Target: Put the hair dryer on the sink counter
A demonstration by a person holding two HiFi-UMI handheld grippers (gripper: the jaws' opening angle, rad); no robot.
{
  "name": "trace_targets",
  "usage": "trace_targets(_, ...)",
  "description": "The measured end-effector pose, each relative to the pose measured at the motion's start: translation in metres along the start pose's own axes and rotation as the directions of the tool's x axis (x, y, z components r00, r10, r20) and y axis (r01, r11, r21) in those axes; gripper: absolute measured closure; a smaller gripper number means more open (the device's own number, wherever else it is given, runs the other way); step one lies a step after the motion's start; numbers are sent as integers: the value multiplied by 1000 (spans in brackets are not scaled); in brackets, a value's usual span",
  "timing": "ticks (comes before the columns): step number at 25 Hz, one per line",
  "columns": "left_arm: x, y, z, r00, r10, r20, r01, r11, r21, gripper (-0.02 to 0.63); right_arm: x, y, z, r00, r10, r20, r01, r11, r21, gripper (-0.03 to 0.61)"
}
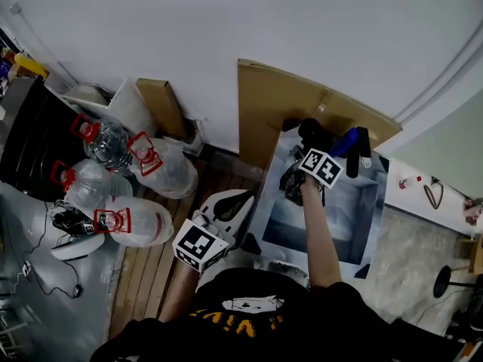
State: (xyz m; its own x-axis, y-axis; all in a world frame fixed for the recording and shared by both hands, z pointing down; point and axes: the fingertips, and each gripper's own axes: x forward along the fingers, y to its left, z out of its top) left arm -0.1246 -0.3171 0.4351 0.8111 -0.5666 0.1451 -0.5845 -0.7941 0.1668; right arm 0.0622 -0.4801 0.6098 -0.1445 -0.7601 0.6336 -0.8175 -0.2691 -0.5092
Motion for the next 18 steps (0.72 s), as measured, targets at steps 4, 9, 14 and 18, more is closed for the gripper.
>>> trace_targets(4, -2, 9, -3, 1000, 10, -17, -10, 1000, -2, 604, 23, -10, 3, 999, -44, 4, 44, 992, 118, 400)
trace_targets(9, -4, 21, -6, 999, 29, -30, -29, 1000, -7, 604, 38, -20, 16, 993, -110, 42, 102, 982, 161, 402)
trace_targets(14, -1, 31, -10, 998, 46, -35, -47, 999, -22, 604, 55, -28, 21, 990, -130, 49, 121, 979, 166, 394)
trace_targets(18, 1, 34, -10, 998, 52, -37, -53, 998, -19, 604, 63, -30, 21, 993, -106, 49, 91, 966, 242, 374)
